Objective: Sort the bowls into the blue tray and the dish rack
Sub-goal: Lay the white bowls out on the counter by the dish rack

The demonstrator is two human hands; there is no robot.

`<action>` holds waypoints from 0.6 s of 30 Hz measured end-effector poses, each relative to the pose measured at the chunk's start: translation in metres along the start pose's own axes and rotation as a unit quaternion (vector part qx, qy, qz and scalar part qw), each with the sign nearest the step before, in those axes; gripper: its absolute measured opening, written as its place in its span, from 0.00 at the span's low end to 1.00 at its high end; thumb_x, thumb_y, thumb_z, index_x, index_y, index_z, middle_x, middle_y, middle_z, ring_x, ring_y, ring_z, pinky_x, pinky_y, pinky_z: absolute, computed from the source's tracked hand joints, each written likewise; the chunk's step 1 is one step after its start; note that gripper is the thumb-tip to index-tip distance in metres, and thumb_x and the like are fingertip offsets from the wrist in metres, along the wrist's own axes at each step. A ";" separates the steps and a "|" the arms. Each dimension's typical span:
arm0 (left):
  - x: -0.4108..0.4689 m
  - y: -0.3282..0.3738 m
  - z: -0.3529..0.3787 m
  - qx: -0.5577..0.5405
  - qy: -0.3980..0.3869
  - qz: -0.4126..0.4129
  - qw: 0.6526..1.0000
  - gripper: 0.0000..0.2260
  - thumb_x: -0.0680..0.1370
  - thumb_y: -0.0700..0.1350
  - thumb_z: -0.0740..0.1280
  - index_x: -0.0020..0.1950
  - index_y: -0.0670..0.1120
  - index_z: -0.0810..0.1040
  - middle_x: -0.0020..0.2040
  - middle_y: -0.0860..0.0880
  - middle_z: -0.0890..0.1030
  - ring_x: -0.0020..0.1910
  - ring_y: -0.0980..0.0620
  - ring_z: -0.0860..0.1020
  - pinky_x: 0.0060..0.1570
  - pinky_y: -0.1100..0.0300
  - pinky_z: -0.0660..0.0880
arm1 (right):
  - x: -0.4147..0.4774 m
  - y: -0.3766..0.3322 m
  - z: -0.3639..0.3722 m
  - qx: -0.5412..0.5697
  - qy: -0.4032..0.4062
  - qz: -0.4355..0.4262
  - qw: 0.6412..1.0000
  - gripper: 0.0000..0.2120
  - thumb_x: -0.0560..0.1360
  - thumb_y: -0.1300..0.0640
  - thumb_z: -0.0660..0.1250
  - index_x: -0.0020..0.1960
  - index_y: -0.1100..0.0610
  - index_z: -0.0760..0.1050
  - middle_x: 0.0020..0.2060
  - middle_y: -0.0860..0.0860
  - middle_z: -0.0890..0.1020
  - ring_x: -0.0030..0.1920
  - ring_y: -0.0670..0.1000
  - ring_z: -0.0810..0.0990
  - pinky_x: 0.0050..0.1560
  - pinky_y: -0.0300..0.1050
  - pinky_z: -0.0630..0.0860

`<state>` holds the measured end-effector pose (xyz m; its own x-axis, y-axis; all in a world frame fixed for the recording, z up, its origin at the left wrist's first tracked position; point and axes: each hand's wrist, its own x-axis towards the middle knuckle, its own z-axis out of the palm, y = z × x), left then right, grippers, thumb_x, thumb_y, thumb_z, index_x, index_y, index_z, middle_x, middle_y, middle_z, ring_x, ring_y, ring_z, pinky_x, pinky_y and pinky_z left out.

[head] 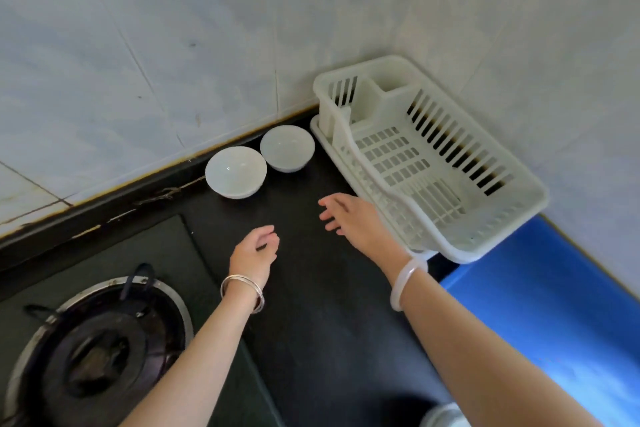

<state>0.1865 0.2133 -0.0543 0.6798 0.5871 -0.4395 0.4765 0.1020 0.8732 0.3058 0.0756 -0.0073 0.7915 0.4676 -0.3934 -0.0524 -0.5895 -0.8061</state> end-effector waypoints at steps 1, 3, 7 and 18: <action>-0.017 -0.001 0.007 0.030 -0.034 0.010 0.999 0.11 0.77 0.40 0.64 0.59 0.47 0.77 0.56 0.43 0.81 0.50 0.49 0.80 0.57 0.51 0.77 | -0.021 0.005 -0.007 -0.022 0.006 -0.002 1.000 0.13 0.80 0.49 0.57 0.58 0.51 0.76 0.42 0.43 0.81 0.40 0.43 0.80 0.44 0.38 0.74; -0.050 -0.001 0.022 0.091 -0.095 0.029 0.991 0.10 0.77 0.41 0.64 0.57 0.48 0.78 0.53 0.45 0.82 0.50 0.49 0.80 0.57 0.50 0.76 | -0.066 0.017 -0.022 -0.060 0.025 -0.001 0.998 0.11 0.80 0.49 0.57 0.56 0.48 0.76 0.39 0.42 0.80 0.38 0.42 0.80 0.39 0.35 0.73; -0.117 -0.006 0.057 0.210 -0.201 0.082 0.953 0.10 0.77 0.44 0.63 0.57 0.50 0.79 0.47 0.51 0.81 0.48 0.52 0.81 0.54 0.59 0.76 | -0.157 0.055 -0.045 -0.142 0.091 0.043 0.985 0.09 0.79 0.51 0.58 0.51 0.47 0.77 0.39 0.44 0.82 0.40 0.49 0.81 0.43 0.44 0.77; -0.223 -0.046 0.118 0.353 -0.307 0.169 0.867 0.12 0.76 0.48 0.65 0.59 0.54 0.76 0.49 0.55 0.76 0.47 0.56 0.76 0.49 0.63 0.73 | -0.308 0.159 -0.049 -0.280 0.200 0.193 0.919 0.11 0.77 0.51 0.63 0.56 0.53 0.75 0.50 0.51 0.77 0.51 0.56 0.78 0.43 0.45 0.72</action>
<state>0.0786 -0.0172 -0.0209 0.9130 -0.0732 -0.4014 0.2665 -0.6380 0.7225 0.0838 -0.1939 0.0075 0.9458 -0.0608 -0.3190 -0.1435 -0.9595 -0.2426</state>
